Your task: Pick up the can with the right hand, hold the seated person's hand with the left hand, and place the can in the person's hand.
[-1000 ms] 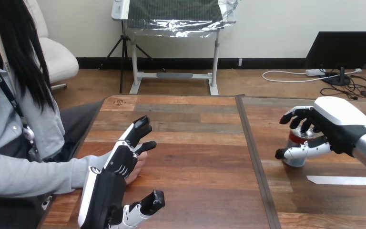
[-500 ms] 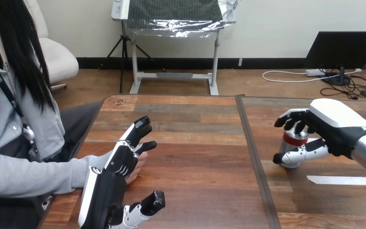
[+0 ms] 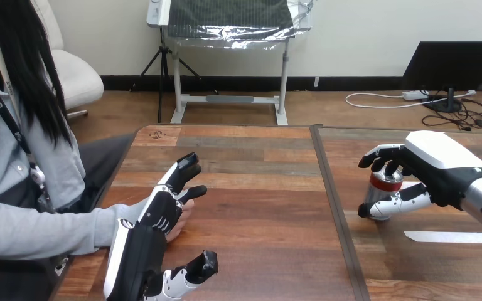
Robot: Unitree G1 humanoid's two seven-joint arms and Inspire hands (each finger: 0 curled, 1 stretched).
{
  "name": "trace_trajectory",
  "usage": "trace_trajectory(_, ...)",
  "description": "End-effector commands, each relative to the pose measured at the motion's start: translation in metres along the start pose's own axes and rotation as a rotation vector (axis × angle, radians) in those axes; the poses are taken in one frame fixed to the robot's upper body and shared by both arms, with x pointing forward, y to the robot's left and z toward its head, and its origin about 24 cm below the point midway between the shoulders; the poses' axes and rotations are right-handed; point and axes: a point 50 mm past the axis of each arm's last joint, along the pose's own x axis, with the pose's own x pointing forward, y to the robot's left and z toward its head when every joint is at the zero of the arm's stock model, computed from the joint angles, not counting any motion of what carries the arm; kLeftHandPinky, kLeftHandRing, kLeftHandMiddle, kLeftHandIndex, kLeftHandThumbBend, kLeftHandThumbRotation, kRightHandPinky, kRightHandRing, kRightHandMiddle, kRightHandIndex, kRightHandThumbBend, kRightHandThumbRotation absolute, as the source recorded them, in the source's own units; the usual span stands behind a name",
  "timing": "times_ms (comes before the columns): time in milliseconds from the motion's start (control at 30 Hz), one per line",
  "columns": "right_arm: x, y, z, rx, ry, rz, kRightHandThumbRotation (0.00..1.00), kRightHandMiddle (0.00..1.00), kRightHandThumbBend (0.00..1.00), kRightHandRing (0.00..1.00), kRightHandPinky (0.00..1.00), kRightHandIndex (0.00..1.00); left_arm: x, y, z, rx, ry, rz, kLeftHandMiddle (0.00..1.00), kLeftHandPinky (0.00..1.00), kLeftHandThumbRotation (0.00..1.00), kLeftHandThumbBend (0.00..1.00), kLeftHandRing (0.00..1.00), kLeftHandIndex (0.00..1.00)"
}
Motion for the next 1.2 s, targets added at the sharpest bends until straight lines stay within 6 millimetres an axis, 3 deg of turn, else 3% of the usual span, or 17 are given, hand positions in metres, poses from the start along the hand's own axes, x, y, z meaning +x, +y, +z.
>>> trace_trajectory(0,0.002,-0.011,0.004,-0.006,-0.017,-0.033,0.51,0.75,0.81,0.73,0.65,0.76,0.018,0.0,0.003,0.005,-0.07,-0.011,0.91,0.79,0.69,1.0,0.9,0.88)
trace_trajectory(1167,0.0,-0.026,0.01,-0.033,-0.058,-0.09,0.5,0.74,0.85,0.74,0.64,0.76,0.025,0.0,0.002,0.005,-0.081,-0.019,0.91,0.76,0.69,0.98,0.89,0.86)
